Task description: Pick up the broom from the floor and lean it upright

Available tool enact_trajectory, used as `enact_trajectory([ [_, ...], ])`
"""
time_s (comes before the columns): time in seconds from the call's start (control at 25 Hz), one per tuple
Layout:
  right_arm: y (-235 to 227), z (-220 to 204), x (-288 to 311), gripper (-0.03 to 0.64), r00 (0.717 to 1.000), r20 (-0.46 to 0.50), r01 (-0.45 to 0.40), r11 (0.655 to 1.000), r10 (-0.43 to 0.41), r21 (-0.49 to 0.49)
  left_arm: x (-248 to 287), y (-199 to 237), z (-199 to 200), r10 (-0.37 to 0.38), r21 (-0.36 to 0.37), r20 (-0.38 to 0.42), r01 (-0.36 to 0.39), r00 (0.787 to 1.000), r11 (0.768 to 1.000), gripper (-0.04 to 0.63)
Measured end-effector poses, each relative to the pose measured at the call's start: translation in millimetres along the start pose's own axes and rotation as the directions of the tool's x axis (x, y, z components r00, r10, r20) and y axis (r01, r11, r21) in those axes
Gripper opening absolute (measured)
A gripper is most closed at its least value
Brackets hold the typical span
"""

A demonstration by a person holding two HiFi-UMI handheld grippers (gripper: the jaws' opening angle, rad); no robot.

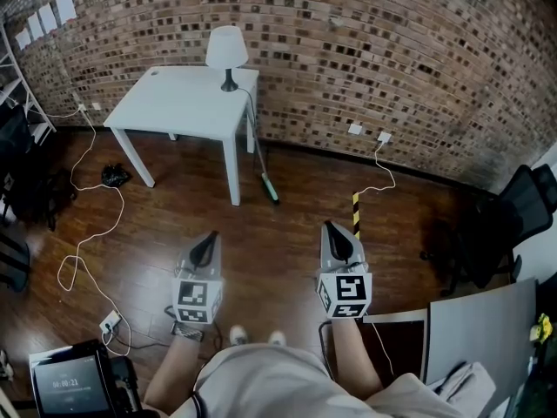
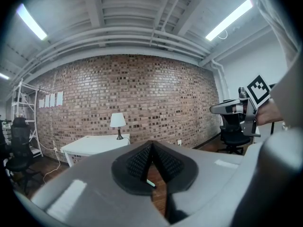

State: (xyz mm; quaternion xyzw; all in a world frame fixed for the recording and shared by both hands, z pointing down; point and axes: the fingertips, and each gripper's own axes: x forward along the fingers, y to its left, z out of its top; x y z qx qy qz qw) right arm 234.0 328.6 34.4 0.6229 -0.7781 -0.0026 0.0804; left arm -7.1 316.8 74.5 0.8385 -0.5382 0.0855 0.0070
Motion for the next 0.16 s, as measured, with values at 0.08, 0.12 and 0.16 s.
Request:
enact_trajectory([
  [0.08,3.2,-0.8,0.5,0.011,1.000,-0.002,-0.001,1.000,0.001,-0.002,-1.7,1.8,1.0,0.000,0.002,0.002,0.000,1.000,1.000,0.000],
  [0.12,5.1,-1.0,0.8,0.011,1.000,-0.003,-0.002,1.000,0.002,-0.002,-2.6,2.9,2.1,0.001,0.004,0.004,-0.001,1.000,1.000,0.000],
  [0.16,7.2,-1.2,1.2,0.011,1.000,-0.003,-0.004,1.000,0.004,-0.003,-3.6,4.2,3.2,0.001,0.007,0.006,-0.001,1.000,1.000,0.000],
])
